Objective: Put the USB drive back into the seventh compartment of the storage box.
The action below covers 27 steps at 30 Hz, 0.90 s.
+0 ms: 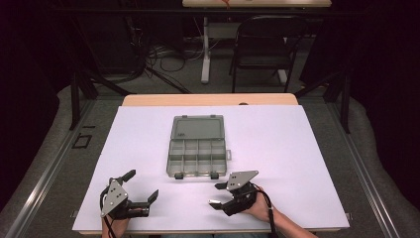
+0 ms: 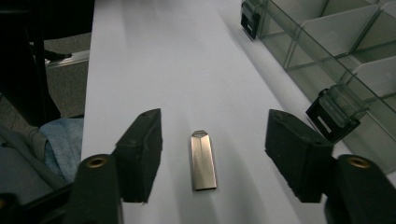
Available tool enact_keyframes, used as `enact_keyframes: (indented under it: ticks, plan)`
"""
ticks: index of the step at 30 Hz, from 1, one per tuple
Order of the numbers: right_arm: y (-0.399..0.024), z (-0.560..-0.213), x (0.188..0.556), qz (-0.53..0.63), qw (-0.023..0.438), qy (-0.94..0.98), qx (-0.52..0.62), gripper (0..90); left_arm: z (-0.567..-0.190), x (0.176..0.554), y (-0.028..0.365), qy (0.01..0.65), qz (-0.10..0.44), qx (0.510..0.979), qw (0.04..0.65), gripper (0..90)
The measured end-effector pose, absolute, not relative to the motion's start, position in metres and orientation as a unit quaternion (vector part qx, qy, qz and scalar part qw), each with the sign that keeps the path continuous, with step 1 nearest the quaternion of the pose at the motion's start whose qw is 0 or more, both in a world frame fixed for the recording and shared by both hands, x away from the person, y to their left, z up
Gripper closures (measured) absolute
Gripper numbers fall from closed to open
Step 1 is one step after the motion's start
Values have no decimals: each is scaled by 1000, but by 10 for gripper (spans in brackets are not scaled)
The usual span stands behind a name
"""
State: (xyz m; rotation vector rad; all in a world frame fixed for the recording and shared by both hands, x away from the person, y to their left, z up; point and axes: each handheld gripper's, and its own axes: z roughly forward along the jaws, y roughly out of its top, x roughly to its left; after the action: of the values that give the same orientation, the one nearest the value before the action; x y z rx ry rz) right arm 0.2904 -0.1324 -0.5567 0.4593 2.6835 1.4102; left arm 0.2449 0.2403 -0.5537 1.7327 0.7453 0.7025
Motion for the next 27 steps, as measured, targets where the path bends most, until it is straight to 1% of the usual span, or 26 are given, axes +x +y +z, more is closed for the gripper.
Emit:
enact_keyframes:
  ticks: [2, 5, 8, 10, 15, 20, 24, 27]
  plan:
    - [-132, -558, 290, 456, 34, 878, 144, 478, -554, 245, 240, 312, 295, 728, 534, 4]
    - [-129, -560, 289, 446, 28, 884, 137, 565, -553, 244, 240, 312, 298, 728, 533, 5]
    - [-127, -561, 288, 439, 29, 888, 132, 637, -553, 245, 240, 311, 298, 728, 533, 6]
    - [-126, -562, 287, 436, 30, 890, 130, 669, -553, 245, 240, 312, 297, 728, 533, 6]
    - [-125, -565, 287, 425, 36, 895, 127, 726, -553, 244, 240, 310, 300, 728, 532, 8]
    - [-125, -567, 287, 421, 35, 898, 125, 748, -553, 244, 240, 311, 299, 728, 532, 9]
    - [-125, -568, 287, 421, 39, 898, 121, 786, -554, 245, 240, 311, 298, 729, 532, 9]
    - [-125, -568, 287, 422, 40, 898, 119, 788, -553, 245, 240, 312, 298, 728, 532, 9]
